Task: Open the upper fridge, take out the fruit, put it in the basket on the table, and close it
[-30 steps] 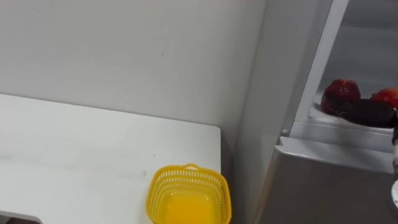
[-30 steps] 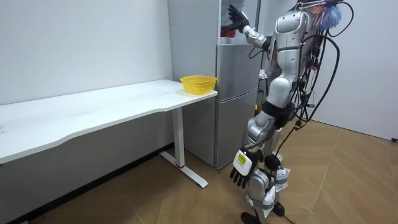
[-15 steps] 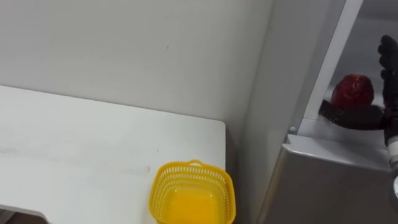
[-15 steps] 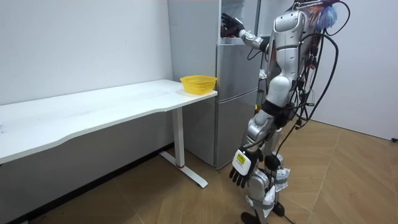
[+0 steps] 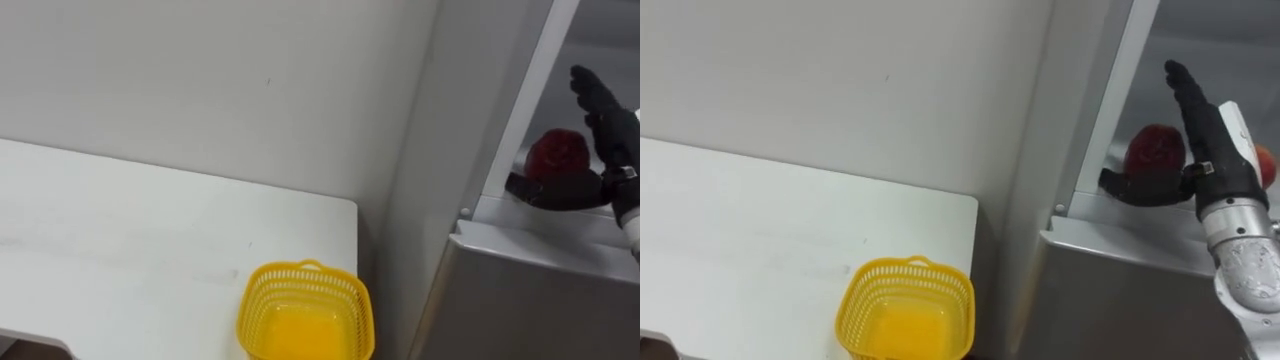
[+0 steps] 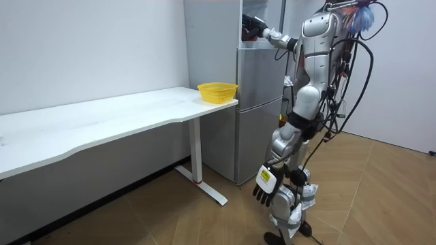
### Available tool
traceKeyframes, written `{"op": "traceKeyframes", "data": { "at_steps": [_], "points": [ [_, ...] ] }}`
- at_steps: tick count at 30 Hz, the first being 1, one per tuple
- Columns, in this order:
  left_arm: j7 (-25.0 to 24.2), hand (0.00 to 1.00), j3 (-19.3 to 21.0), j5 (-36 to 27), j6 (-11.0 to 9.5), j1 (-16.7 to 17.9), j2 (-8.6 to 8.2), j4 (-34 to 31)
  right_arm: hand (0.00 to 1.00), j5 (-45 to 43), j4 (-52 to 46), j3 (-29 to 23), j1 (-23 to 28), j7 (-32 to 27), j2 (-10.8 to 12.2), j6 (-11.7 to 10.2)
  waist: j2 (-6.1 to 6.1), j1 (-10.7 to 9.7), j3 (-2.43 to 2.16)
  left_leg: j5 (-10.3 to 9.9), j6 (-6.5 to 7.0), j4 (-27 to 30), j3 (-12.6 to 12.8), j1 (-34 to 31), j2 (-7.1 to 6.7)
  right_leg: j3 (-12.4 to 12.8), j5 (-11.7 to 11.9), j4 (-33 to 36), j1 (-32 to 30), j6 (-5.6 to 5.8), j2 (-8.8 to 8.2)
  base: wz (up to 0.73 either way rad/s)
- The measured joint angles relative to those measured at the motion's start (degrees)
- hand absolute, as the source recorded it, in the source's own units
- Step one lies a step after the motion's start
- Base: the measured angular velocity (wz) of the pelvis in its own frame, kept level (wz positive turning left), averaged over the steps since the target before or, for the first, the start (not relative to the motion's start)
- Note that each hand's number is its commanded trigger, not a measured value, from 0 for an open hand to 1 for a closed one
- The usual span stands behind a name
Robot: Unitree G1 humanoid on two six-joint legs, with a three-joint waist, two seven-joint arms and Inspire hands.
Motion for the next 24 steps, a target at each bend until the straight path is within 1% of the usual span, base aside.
{"op": "traceKeyframes", "data": {
  "at_steps": [6, 10, 14, 15, 18, 20, 24],
  "points": [
    [-0.11, 0.0, 0.01, 0.0, -0.01, -0.01, 0.02, -0.01, 0.0, -0.37, 1.1, 0.18, -1.69, 0.71, -0.24, 0.53, -0.12, -0.15, -0.1, 0.0, 0.0, 0.37, 0.1, 0.06, 0.02, 0.01, 0.0, -0.01, 0.08, 0.0, 0.03, 0.0],
    [-0.19, 0.0, 0.0, 0.01, 0.0, -0.07, 0.03, -0.03, 0.0, -0.38, 2.43, 1.93, -2.42, 2.8, -2.19, 0.62, -0.06, -0.07, -0.06, 0.0, 0.0, 0.4, 0.18, 0.25, 0.01, 0.0, 0.0, -0.03, 0.31, 0.0, 0.02, 0.0],
    [-0.27, 0.0, 0.0, 0.01, 0.08, 0.03, 0.01, -0.03, 0.0, -0.4, 3.18, 1.93, -2.42, 4.46, -2.19, 0.72, 0.11, -0.05, 0.06, 0.0, 0.0, 0.1, 0.21, 0.51, 0.01, -0.02, 0.0, 0.0, 0.52, 0.0, 0.04, 0.0],
    [-0.24, 0.0, 0.02, 0.0, 0.26, 0.08, 0.01, 0.0, 0.0, 0.43, 4.38, 1.93, -2.43, 4.88, -2.23, 0.71, 0.16, -0.02, 0.15, 0.0, 0.0, -0.12, 0.19, 1.0, 0.01, -0.05, 0.0, -0.04, 0.9, 0.0, 0.04, 0.0],
    [0.03, 0.0, 0.04, -0.04, 0.59, 0.1, 0.01, 0.01, 0.0, 4.56, 7.09, 1.97, -2.43, 5.49, -2.26, 1.28, -0.17, 0.23, -0.1, 0.0, 0.0, -0.22, 0.14, 1.17, 0.01, -0.14, 0.0, -0.04, 1.08, 0.0, -0.01, 0.0],
    [0.01, 0.0, 0.01, -0.04, 1.25, 0.01, 0.0, 0.01, 0.0, 7.26, 7.43, 2.2, -2.43, 6.3, -2.26, 1.98, -0.21, 0.23, -0.13, 0.0, 0.0, -0.06, 0.17, 1.14, 0.01, -0.16, 0.01, -0.03, 1.12, -0.02, 0.0, 0.0],
    [0.18, 0.0, -0.04, -0.09, 1.62, 0.01, 0.16, -0.1, 0.0, 12.06, 9.62, 2.33, -2.43, 8.23, -2.26, 2.14, -0.18, 0.08, -0.12, 0.0, 0.0, 0.22, 0.14, 1.04, 0.01, -0.31, 0.06, 0.02, 1.19, -0.05, -0.01, 0.0]
  ]
}}
